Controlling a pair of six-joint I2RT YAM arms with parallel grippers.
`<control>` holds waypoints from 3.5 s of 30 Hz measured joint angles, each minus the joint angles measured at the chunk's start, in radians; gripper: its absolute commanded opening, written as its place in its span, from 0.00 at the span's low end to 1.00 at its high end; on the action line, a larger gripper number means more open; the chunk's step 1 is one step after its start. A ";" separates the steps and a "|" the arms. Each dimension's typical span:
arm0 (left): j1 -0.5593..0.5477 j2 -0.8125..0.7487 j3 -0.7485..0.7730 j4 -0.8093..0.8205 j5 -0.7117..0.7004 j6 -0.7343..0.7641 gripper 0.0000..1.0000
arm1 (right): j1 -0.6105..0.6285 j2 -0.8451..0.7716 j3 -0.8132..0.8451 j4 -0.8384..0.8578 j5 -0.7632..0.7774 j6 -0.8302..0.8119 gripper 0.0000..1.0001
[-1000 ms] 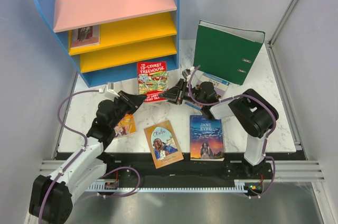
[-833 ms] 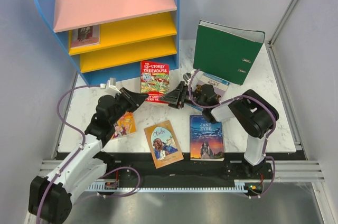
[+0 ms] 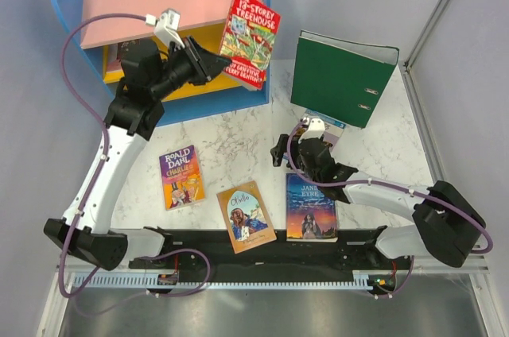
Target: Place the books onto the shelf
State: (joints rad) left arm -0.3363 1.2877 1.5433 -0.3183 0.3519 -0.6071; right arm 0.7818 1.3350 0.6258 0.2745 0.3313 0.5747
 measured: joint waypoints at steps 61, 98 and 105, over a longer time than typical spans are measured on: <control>0.116 0.660 0.643 0.130 -0.116 -0.550 0.63 | 0.059 0.022 0.000 -0.074 0.232 -0.079 0.98; 0.105 0.497 0.543 -0.193 -0.142 -0.360 0.98 | 0.059 0.022 0.001 -0.089 0.235 -0.079 0.98; 0.103 0.446 0.498 -0.185 -0.141 -0.332 0.72 | 0.059 0.022 0.001 -0.089 0.235 -0.079 0.98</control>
State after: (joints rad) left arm -0.2337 1.7336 2.0411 -0.5030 0.2111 -0.9390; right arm 0.8410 1.3567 0.6270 0.1852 0.5663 0.4961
